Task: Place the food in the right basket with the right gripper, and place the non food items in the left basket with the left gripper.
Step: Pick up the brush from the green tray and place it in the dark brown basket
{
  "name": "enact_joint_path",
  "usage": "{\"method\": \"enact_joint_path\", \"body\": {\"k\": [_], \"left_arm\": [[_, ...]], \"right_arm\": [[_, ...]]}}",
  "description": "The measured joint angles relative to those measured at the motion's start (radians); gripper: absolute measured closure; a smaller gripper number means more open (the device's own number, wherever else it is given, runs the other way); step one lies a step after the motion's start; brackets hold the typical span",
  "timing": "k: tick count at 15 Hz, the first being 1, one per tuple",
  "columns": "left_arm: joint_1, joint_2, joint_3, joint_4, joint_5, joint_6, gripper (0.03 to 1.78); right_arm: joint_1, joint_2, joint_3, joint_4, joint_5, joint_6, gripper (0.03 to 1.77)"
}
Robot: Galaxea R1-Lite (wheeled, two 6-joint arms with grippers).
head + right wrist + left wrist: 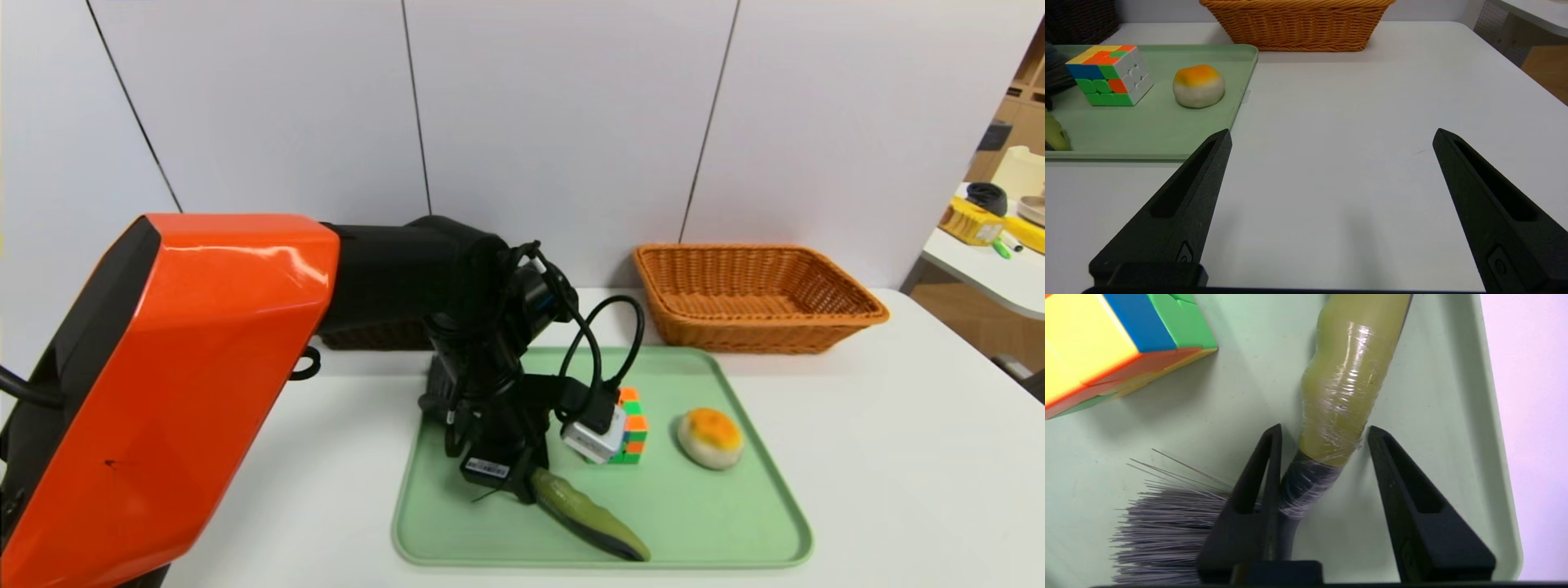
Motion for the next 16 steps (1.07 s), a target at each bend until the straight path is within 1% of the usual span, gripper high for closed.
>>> {"method": "enact_joint_path", "body": {"k": [1, 6, 7, 10, 16], "left_arm": [[0.000, -0.001, 0.000, 0.003, -0.003, 0.001, 1.38], [0.000, -0.007, -0.004, 0.001, 0.001, -0.001, 1.40], [0.000, -0.013, -0.004, 0.001, 0.001, -0.002, 1.45], [0.000, -0.038, -0.004, 0.004, 0.006, -0.004, 1.45], [0.003, -0.110, 0.000, 0.019, 0.042, -0.008, 1.45]], "right_arm": [[0.000, 0.000, 0.000, 0.000, 0.000, 0.000, 0.10], [0.001, 0.000, 0.000, 0.000, 0.000, 0.000, 0.10], [0.001, 0.000, 0.000, 0.000, 0.000, 0.000, 0.10], [0.000, 0.000, 0.000, 0.000, 0.000, 0.000, 0.10], [0.000, 0.000, 0.000, 0.000, 0.000, 0.000, 0.10]]}}
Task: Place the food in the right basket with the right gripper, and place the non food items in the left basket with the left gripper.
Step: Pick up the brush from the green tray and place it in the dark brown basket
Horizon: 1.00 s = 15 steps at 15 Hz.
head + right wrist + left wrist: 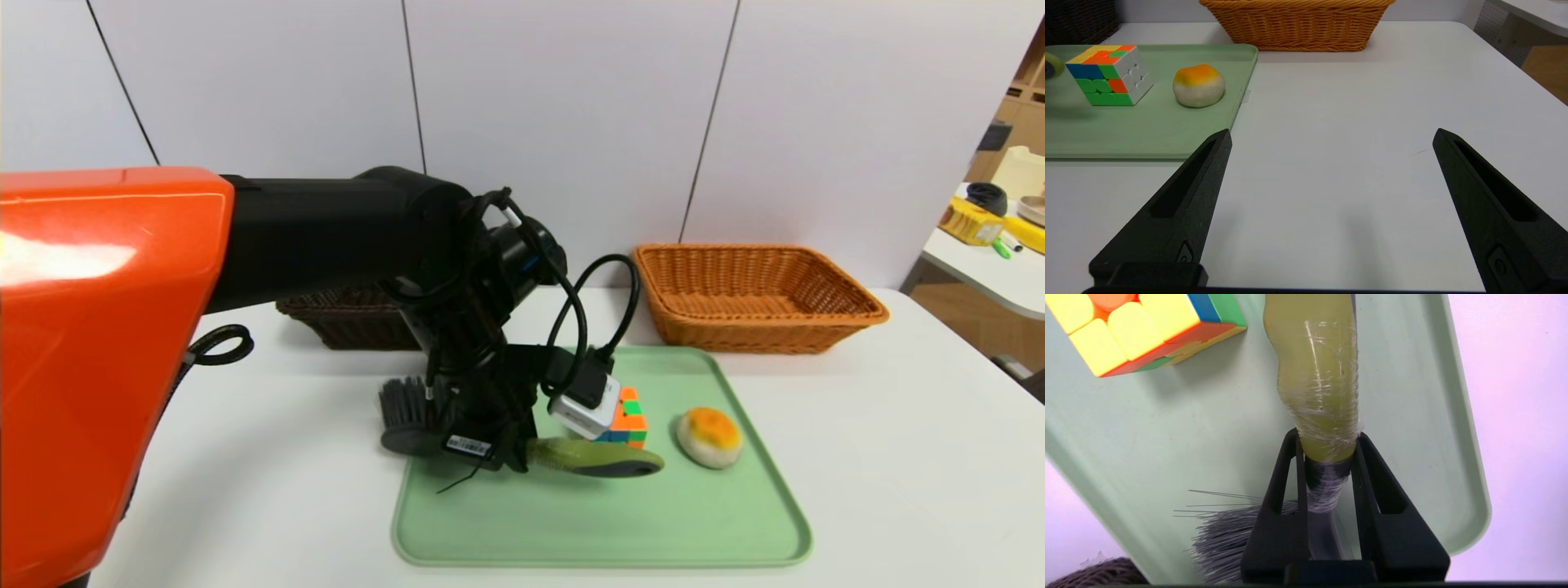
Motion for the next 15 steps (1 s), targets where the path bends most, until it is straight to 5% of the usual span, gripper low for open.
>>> {"method": "enact_joint_path", "body": {"k": [15], "left_arm": [[0.024, -0.123, -0.002, 0.005, 0.088, -0.006, 1.45]], "right_arm": [[0.000, 0.000, 0.000, 0.000, 0.000, 0.000, 0.10]]}}
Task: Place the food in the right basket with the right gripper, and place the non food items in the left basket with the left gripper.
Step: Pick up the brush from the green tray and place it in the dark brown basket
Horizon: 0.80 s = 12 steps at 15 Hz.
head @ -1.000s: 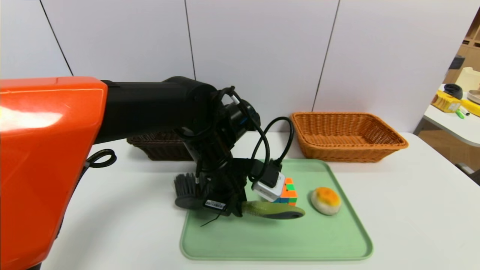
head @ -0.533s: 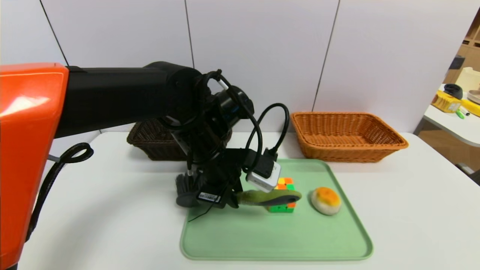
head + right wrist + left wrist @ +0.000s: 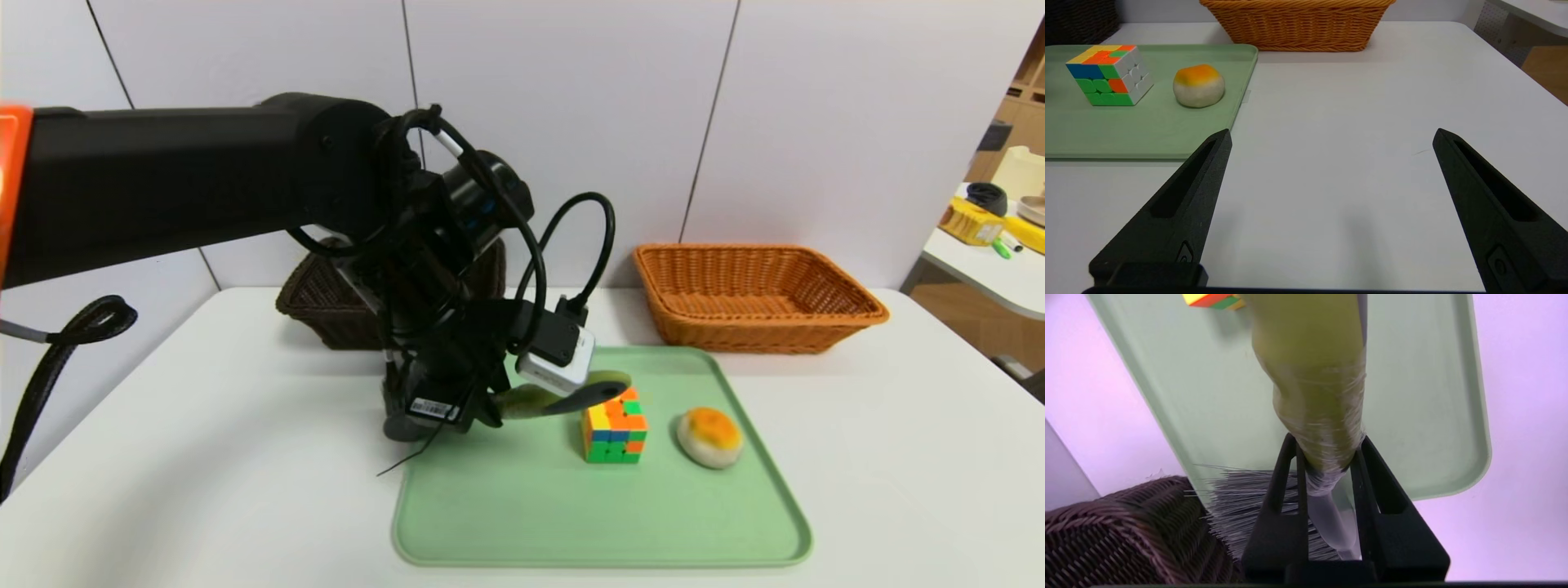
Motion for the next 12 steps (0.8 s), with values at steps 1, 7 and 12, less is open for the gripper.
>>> {"method": "enact_joint_path", "body": {"k": [1, 7, 12], "left_arm": [[0.002, -0.009, 0.000, 0.009, 0.006, -0.001, 1.45], [0.021, -0.060, 0.000, 0.045, 0.038, -0.003, 1.45], [0.050, -0.119, 0.000, 0.047, 0.123, -0.005, 1.46]], "right_arm": [[0.000, 0.000, 0.000, 0.000, 0.000, 0.000, 0.10], [0.000, 0.000, 0.000, 0.000, 0.000, 0.000, 0.10], [0.000, 0.000, 0.000, 0.000, 0.000, 0.000, 0.10]]}}
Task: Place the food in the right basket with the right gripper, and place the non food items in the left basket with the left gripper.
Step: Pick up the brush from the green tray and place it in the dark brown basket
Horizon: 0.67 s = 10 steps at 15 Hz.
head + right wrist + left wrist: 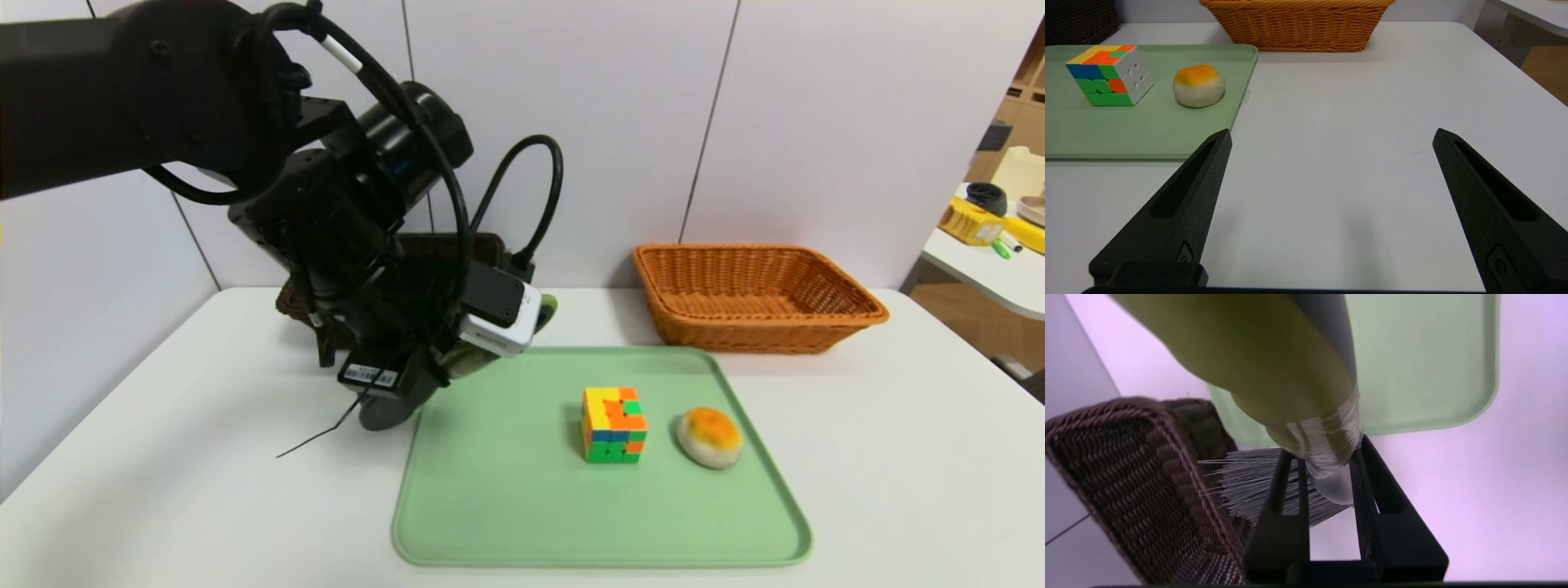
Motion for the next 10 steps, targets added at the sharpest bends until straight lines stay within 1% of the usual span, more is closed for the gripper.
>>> {"method": "enact_joint_path", "body": {"k": [5, 10], "left_arm": [[0.038, -0.047, 0.000, 0.001, 0.006, 0.001, 1.46], [0.096, -0.094, 0.000, 0.000, 0.008, -0.010, 1.46]], "right_arm": [[0.000, 0.000, 0.000, 0.000, 0.000, 0.000, 0.10], [0.000, 0.000, 0.000, 0.000, 0.000, 0.000, 0.10]]}}
